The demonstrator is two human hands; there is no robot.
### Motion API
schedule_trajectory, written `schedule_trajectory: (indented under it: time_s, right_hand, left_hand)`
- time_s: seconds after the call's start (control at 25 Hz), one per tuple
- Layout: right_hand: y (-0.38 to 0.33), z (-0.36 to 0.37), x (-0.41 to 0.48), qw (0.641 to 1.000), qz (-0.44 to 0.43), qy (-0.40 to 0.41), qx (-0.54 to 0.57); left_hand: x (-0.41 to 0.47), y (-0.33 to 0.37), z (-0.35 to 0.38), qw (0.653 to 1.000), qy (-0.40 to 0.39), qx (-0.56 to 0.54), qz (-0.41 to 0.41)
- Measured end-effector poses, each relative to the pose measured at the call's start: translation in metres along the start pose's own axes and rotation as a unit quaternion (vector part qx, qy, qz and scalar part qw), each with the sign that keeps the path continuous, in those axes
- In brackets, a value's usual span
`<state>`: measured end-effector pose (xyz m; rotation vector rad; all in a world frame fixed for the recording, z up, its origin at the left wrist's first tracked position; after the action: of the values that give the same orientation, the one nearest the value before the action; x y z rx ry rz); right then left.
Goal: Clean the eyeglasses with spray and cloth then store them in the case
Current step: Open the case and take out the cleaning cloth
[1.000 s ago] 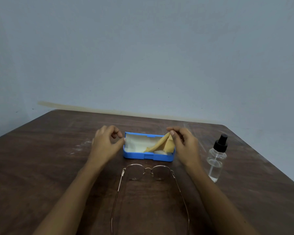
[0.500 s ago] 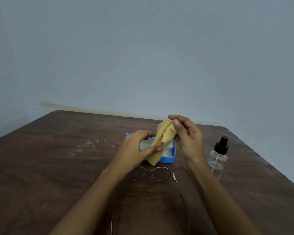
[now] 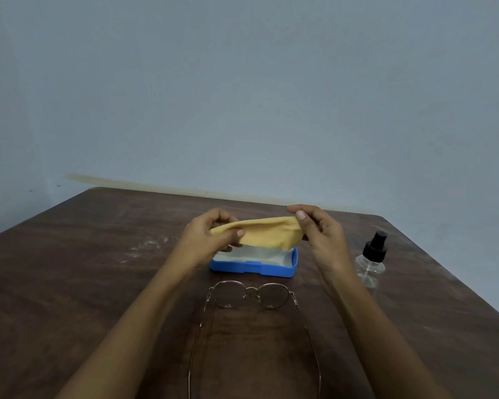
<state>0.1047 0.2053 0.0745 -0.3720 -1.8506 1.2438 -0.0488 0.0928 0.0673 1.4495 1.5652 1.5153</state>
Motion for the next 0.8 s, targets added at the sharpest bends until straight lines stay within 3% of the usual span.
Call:
schedule_trajectory:
  time_s: [0.16, 0.4, 0.6, 0.8]
  right_hand:
    - [0.0081, 0.0001, 0.0004, 0.999, 0.046, 0.013, 0.022]
    - [0.0091, 0.0015, -0.0029, 0.954, 0.166, -0.043, 0.245]
    - [0.0075, 0.0000, -0.0048, 0.984, 0.157, -0.034, 0.082]
    - [0.0048, 0.0003, -0.0053, 0.990, 0.130, -0.009, 0.049]
  left_hand:
    - [0.0001, -0.0021, -0.0050, 0.993, -0.027, -0.106, -0.032]
    - [0.0006, -0.0045, -0.0035, 0.980, 0.017, -0.191, -0.047]
    - [0.0011, -0.0071, -0.0037, 0.985, 0.046, -0.164, -0.040]
    - [0.0005, -0.0082, -0.0066, 0.993, 0.062, -0.096, -0.034]
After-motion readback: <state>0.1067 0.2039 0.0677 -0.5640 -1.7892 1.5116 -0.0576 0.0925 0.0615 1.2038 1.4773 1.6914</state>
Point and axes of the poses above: each hand's wrist, its own x-axis towards the middle knuckle, its own z-axis out of the palm, y = z × x, the point moved 1 cm from there along x, towards the middle knuckle, and after that the axes turned 13 degrees about -y, right-handed, at the moved point
